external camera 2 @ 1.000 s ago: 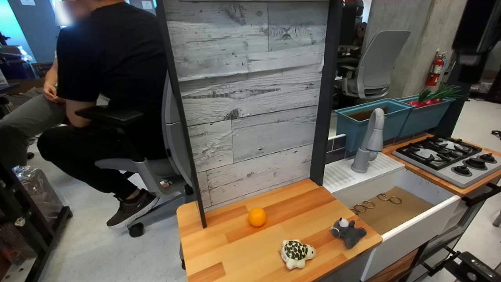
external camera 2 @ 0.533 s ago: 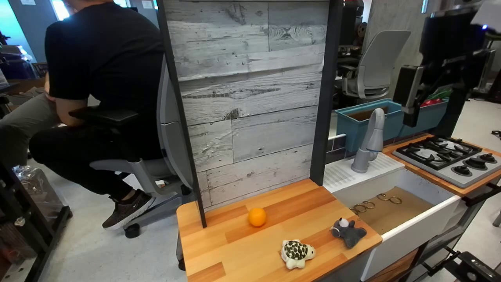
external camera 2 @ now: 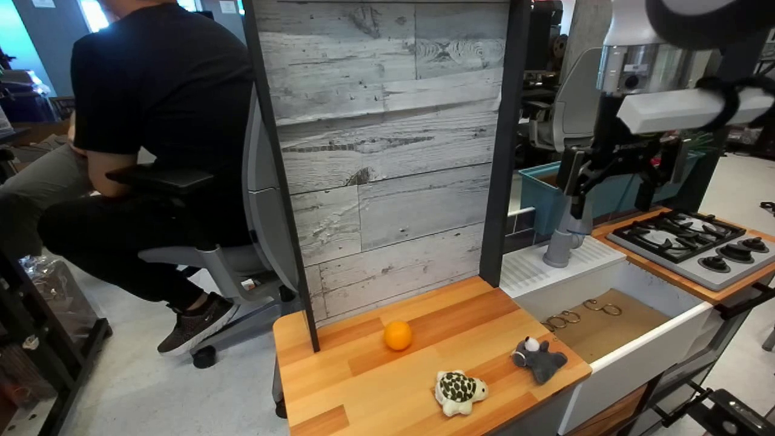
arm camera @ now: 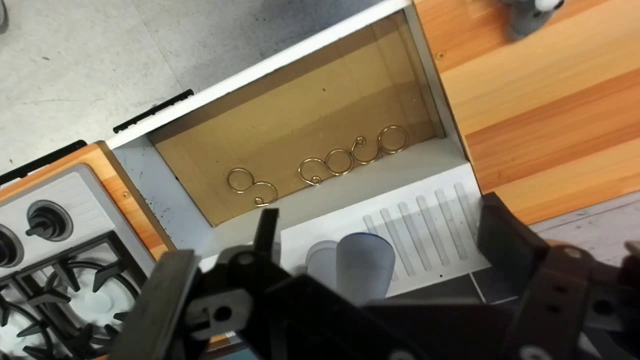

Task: Turn the tap nozzle to the right

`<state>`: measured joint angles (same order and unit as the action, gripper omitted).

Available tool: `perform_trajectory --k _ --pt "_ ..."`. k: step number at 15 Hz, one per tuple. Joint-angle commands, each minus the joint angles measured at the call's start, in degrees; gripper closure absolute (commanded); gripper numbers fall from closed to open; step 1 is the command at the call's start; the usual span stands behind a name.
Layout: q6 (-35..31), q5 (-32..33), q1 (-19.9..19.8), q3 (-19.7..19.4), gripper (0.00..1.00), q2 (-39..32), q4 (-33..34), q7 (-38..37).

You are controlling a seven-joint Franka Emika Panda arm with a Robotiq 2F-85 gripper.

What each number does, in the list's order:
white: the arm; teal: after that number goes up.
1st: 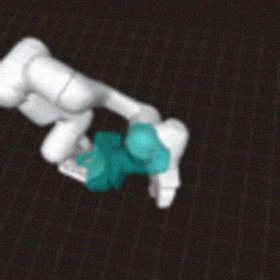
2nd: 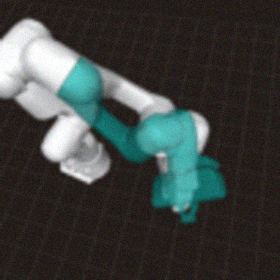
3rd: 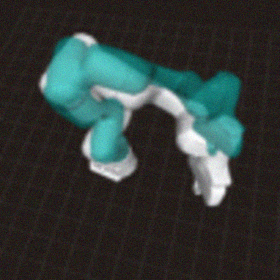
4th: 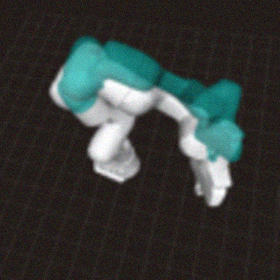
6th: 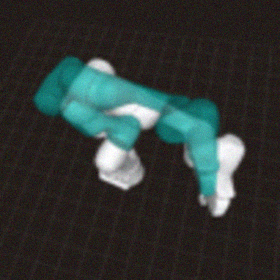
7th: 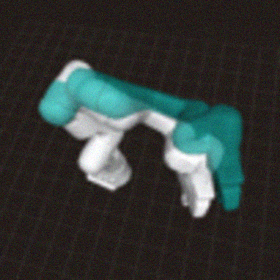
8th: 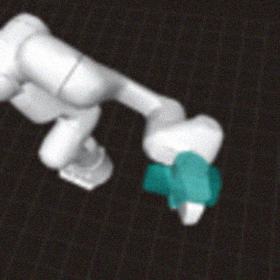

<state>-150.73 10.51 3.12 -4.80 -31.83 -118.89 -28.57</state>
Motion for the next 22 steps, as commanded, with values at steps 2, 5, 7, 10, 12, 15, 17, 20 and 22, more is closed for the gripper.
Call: perform_trajectory --k 2,5,7,10,12,15,17,20,22 --pt "-4.1 -4.4 3.6 -3.3 0.00 -7.9 7.9 -2.7" --pt "-6.5 -5.3 5.9 -5.8 0.00 -11.3 10.5 -4.7" --pt "-7.1 -5.1 7.5 -7.8 0.00 -12.9 11.4 -6.8" --pt "-7.9 -4.8 9.1 -10.0 0.00 -14.8 12.6 -8.7" --pt "-8.2 -4.8 9.8 -10.9 0.00 -15.7 13.0 -9.6" --pt "-9.5 -4.3 10.8 -12.1 0.00 -16.2 12.7 -10.6" --pt "-11.3 -4.3 11.3 -13.1 0.00 -16.4 12.0 -10.9" --pt "-12.3 -4.3 11.5 -13.9 0.00 -16.0 10.5 -10.7" --pt "-13.2 -4.2 11.7 -14.6 0.00 -15.8 9.4 -10.5"
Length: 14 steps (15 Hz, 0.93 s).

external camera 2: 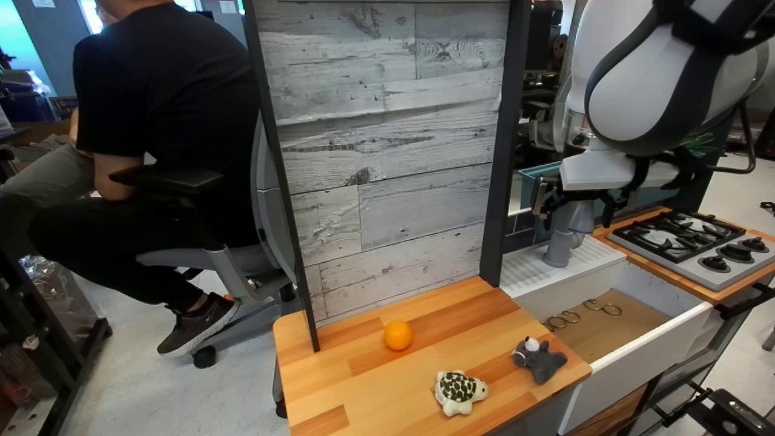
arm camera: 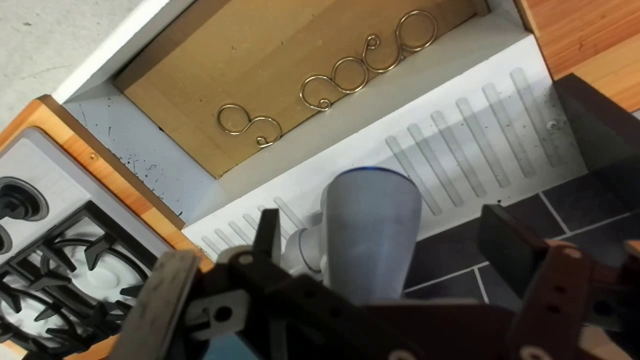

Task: Turn the tap nozzle to the right

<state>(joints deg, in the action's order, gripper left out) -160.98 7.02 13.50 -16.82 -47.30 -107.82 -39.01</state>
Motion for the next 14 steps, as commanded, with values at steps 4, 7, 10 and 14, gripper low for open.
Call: perform_trajectory --k 4,7,10,14 --pt "-5.2 -0.9 1.4 -4.0 0.00 -0.2 -4.0 0.3" --pt "-10.0 -1.2 1.9 -5.6 0.00 0.9 -7.3 0.9" --pt "-15.4 -2.6 1.7 -6.6 0.00 2.3 -11.3 2.5" --pt "-21.1 -6.7 0.5 -6.6 0.00 3.8 -15.4 7.0"
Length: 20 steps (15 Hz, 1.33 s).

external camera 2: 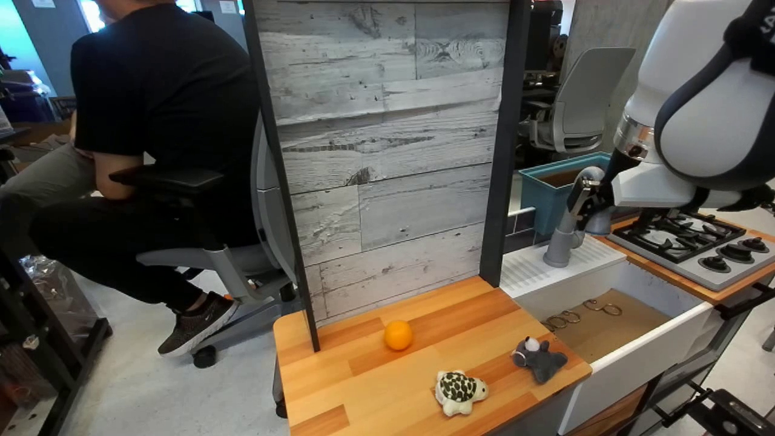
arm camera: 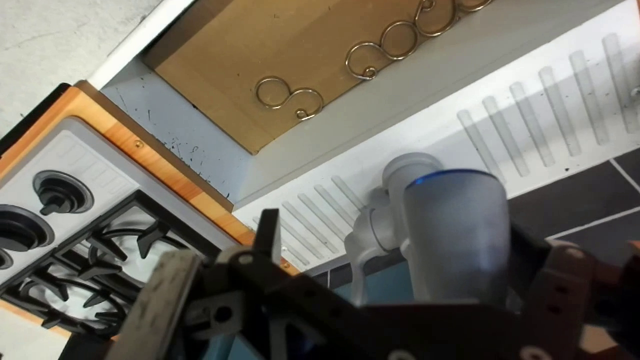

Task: Turn the tap nozzle to the right

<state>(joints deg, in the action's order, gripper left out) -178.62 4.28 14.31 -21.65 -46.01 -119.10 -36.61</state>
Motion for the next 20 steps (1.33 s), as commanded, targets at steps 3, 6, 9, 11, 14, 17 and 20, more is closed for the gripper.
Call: perform_trajectory --k 3,6,9,11,14,17,20 --pt "-4.7 -8.2 -1.7 -1.9 0.00 3.8 -5.7 8.4" --pt "-2.3 -11.8 -3.5 -1.8 0.00 4.9 -5.4 11.0" --pt "0.4 -13.0 -4.5 -2.0 0.00 6.2 -5.3 12.7" --pt "4.4 -11.8 -4.0 -2.0 0.00 7.2 -5.4 14.2" --pt "12.2 -7.9 -4.2 -0.6 0.00 10.8 -6.4 18.9" --pt "18.9 -3.1 -3.8 -0.5 0.00 15.8 -9.4 22.6" --pt "26.4 4.5 -3.6 -0.9 0.00 20.5 -12.5 24.6"
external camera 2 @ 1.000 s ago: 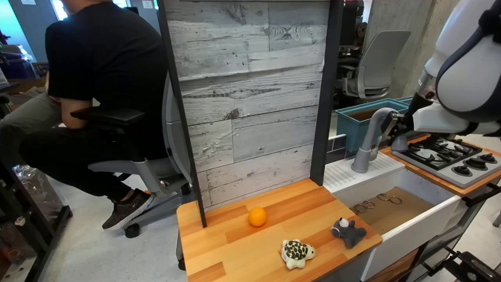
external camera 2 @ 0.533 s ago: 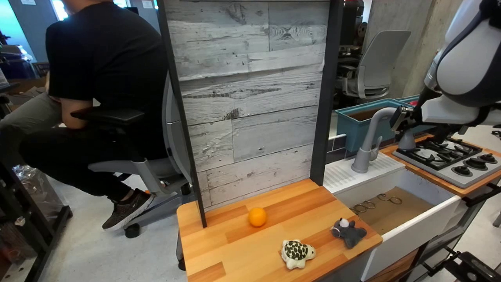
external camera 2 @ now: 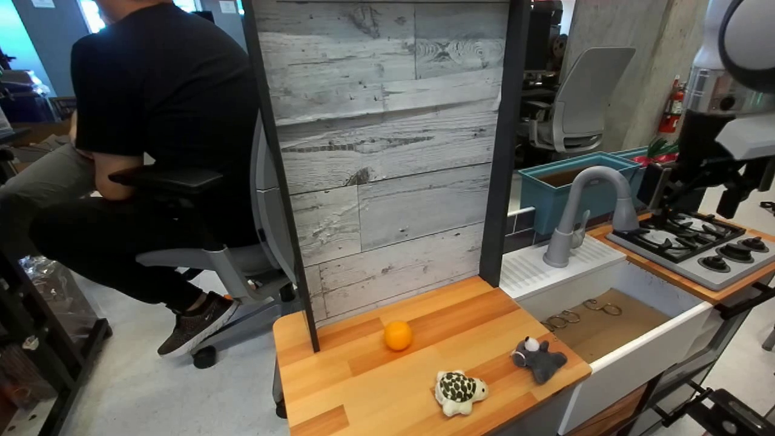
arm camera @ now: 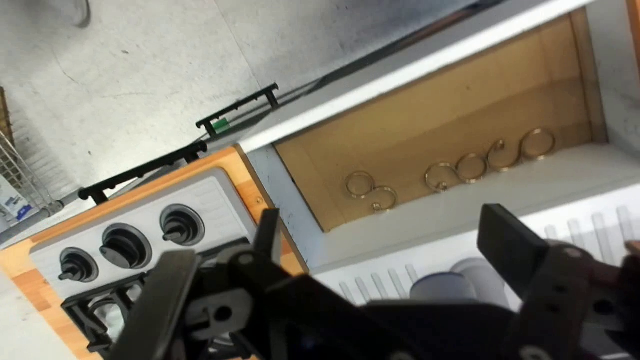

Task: Turn the tap nozzle to the right

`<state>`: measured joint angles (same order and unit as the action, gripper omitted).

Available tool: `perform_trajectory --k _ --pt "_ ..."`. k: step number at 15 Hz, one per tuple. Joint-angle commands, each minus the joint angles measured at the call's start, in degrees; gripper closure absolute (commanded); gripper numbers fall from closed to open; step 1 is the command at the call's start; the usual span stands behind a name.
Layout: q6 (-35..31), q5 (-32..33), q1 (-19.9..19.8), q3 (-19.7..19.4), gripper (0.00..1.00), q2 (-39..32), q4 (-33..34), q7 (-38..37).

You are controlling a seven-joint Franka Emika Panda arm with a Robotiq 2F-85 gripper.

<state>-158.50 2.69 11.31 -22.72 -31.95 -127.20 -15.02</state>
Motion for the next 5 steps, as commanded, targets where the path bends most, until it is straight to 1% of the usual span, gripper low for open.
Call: perform_trajectory --k 1,4,5 --pt "9.0 8.9 -0.7 0.2 0.00 7.9 -5.1 3.4" --pt "17.7 17.5 -1.1 0.7 0.00 10.6 -5.9 3.6" --pt "13.7 15.4 -3.2 2.9 0.00 7.7 -4.1 0.7"
